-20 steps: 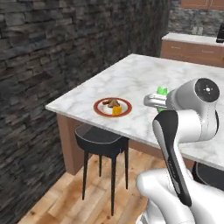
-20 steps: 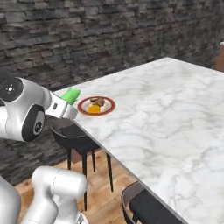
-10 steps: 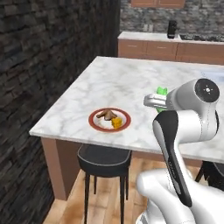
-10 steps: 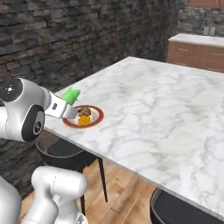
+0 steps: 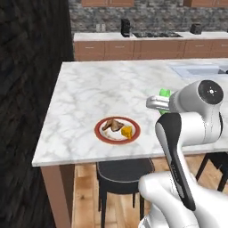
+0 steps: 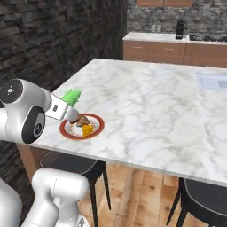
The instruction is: Take the cheese, chicken drumstick, and corn from the fridge and place them on the plate on the dining counter to create an appetizer plate.
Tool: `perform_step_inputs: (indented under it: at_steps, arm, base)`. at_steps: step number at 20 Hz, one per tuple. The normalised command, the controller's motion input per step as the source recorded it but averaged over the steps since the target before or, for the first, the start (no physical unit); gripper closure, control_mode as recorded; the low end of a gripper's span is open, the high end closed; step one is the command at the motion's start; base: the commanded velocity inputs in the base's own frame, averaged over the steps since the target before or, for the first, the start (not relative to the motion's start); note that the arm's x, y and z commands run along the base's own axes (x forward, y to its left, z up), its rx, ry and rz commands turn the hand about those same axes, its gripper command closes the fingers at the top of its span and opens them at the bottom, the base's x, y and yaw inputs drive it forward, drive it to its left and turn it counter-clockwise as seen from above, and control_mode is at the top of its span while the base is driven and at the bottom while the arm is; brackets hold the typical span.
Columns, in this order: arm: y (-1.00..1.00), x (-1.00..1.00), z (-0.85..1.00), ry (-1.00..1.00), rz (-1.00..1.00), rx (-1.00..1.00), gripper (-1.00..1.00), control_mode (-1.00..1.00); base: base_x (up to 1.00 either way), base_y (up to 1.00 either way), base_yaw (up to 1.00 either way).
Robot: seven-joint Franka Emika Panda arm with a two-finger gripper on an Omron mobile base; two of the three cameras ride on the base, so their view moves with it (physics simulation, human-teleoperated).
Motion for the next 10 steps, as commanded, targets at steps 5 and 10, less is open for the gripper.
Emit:
perform_step_inputs:
  at_steps: [5,10]
  arm:
    - [0.00,0.00,0.00,0.00,0.00,0.00,1.00,1.00]
    - [0.00,0.00,0.00,0.00,0.00,0.00,1.00,1.00]
  base:
    - [0.11,0.70,-0.52]
    - [0.30,0.19,-0.15]
